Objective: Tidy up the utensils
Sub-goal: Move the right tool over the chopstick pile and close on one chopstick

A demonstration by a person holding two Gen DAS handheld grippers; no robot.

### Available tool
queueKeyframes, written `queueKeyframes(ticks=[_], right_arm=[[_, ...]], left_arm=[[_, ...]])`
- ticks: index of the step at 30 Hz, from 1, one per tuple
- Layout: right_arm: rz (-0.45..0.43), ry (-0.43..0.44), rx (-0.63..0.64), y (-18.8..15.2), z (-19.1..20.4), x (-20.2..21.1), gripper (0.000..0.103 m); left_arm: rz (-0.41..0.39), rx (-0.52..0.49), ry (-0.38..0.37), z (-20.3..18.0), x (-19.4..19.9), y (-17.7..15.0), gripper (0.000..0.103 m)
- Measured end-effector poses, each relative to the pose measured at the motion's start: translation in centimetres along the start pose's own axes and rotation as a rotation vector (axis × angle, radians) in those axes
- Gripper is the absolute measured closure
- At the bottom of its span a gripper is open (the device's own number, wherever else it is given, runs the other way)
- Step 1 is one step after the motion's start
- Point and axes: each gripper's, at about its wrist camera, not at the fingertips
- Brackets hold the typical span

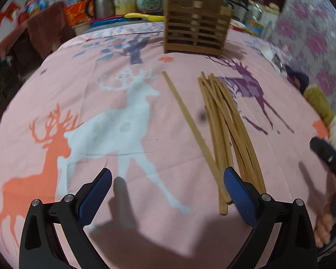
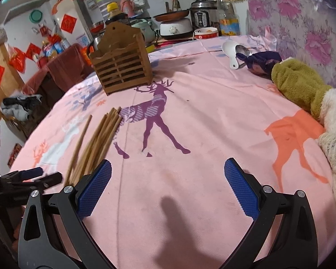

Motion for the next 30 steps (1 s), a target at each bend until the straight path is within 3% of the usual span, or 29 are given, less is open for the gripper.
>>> queueKeyframes(ticks=[6,11,17,22,27,30], right_arm=[[-0.016,-0.027,0.05,0.0,0.4,0.2,0.006],[-0.012,-0.026,0.048,-0.1,0.4,0.1,0.006],[-0.006,-0.007,0.1,-0.3,1.3,0.1,0.006],[0.048,0.02,0.249,-1.0,4.3,-0.3,0.006],[0.128,0.108,0.382,-2.4,8.3,-1.0,0.006],[0.156,0.086,0.457,-3.0,10.2,-2.0,0.006]], left_arm=[[0.042,-0.058,0.05,-0.7,-1.3,0.6,0.005],[0.051,0.091,0.055,3.3,-1.3,1.1,0.005],[0.053,0.163,0.119,6.9,-1.2,1.2,0.005],[0.055,0.149,0.143,6.8,-1.6,1.6,0.005],[0.052,0.152,0.139,7.0,-1.5,1.4,0.005],[0.049,0.155,0.138,7.1,-1.5,1.3,0.005]])
Point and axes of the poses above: each gripper's, at about its wrist camera, not at the fingertips, and x roughly against the way its jaws point, z to its left, y to its top, and after that the axes turned 3 degrees about -z, right-handed
